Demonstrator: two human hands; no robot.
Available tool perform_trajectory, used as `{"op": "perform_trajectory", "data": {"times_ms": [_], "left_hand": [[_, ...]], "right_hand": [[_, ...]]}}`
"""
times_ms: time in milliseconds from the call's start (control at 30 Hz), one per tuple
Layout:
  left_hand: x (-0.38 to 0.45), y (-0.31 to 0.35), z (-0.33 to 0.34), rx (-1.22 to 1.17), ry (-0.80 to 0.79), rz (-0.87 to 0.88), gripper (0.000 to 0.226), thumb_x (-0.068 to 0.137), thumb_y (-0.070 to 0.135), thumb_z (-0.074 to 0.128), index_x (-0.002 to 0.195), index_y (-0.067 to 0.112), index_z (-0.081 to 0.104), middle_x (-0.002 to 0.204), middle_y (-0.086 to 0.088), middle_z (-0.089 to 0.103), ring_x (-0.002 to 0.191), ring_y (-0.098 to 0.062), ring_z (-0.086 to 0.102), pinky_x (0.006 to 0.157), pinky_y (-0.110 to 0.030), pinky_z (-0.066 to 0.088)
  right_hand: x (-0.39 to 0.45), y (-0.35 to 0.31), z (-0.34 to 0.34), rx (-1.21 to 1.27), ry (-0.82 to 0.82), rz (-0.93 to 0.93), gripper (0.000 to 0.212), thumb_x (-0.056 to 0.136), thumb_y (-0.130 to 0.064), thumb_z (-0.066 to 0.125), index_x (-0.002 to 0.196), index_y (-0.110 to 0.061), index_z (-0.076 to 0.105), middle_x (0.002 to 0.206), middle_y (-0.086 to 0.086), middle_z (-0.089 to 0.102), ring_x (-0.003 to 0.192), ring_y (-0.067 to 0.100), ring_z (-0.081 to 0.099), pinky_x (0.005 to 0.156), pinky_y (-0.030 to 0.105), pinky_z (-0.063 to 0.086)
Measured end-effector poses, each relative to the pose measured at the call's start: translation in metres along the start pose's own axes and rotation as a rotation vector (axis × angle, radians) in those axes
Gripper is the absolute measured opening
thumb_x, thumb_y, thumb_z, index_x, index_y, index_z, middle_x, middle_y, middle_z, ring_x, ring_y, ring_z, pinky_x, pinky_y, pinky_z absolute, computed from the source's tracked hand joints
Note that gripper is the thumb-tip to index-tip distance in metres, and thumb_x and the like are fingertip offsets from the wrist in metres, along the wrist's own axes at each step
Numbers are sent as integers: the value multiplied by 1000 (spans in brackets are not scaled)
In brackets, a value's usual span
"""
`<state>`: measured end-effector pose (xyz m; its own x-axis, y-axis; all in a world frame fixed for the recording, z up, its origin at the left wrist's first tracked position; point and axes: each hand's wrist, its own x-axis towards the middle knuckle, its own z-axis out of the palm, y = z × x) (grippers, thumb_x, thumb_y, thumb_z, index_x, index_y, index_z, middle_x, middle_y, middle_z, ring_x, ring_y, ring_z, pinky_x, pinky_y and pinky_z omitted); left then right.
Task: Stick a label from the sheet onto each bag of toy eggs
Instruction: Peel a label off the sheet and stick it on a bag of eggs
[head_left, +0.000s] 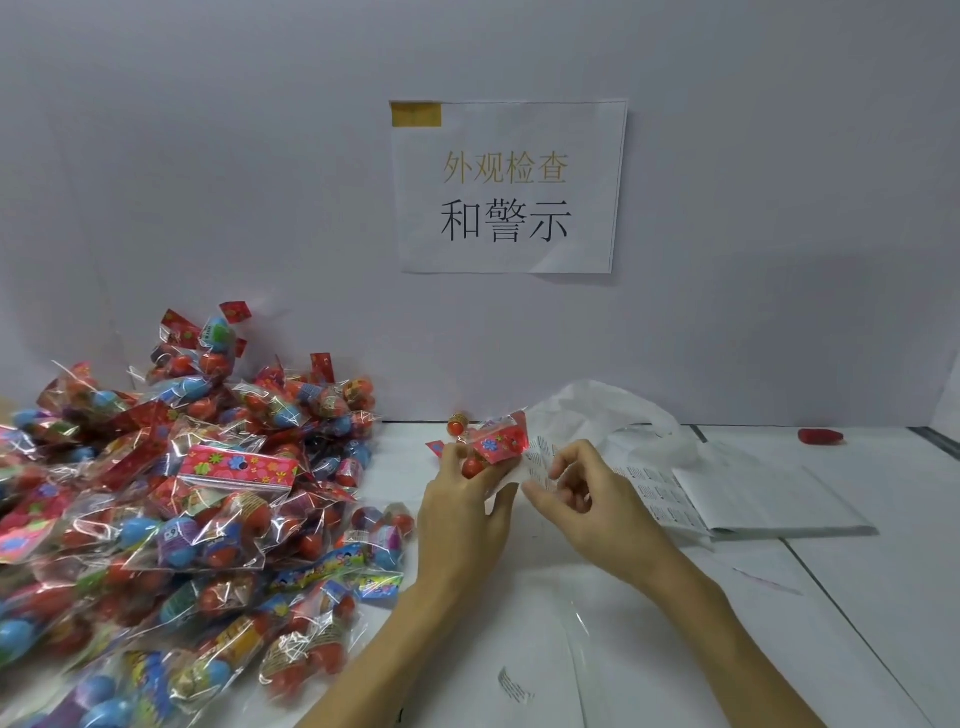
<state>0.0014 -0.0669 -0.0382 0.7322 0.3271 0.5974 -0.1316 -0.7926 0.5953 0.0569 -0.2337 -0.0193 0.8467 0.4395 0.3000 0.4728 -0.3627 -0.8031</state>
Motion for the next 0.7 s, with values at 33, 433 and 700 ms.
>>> {"op": "perform_trajectory", "data": {"times_ms": [33,433,700], "left_hand": [[-1,0,1,-4,-2,20,40,89,13,80,126,27,76,127,-9,62,95,-32,69,79,-46,62],[-2,-3,6,-41,-52,92,39,95,13,74,132,28,72,130,-8,58,101,-30,67,83,-39,61],[-3,-3,6,-63,-162,96,33,104,23,61,136,29,68,140,-1,53,113,-23,64,92,-24,51]], "right_hand": [[0,1,2,-51,5,0,49,78,-74,67,93,-30,53,73,-9,52,64,5,47,65,28,48],[1,1,3,30,-35,-31,38,87,-66,65,82,-30,57,72,-11,59,64,3,50,63,17,45],[3,3,4,-17,6,-18,31,91,-54,71,82,-28,58,73,-9,62,62,4,51,63,17,45]]}}
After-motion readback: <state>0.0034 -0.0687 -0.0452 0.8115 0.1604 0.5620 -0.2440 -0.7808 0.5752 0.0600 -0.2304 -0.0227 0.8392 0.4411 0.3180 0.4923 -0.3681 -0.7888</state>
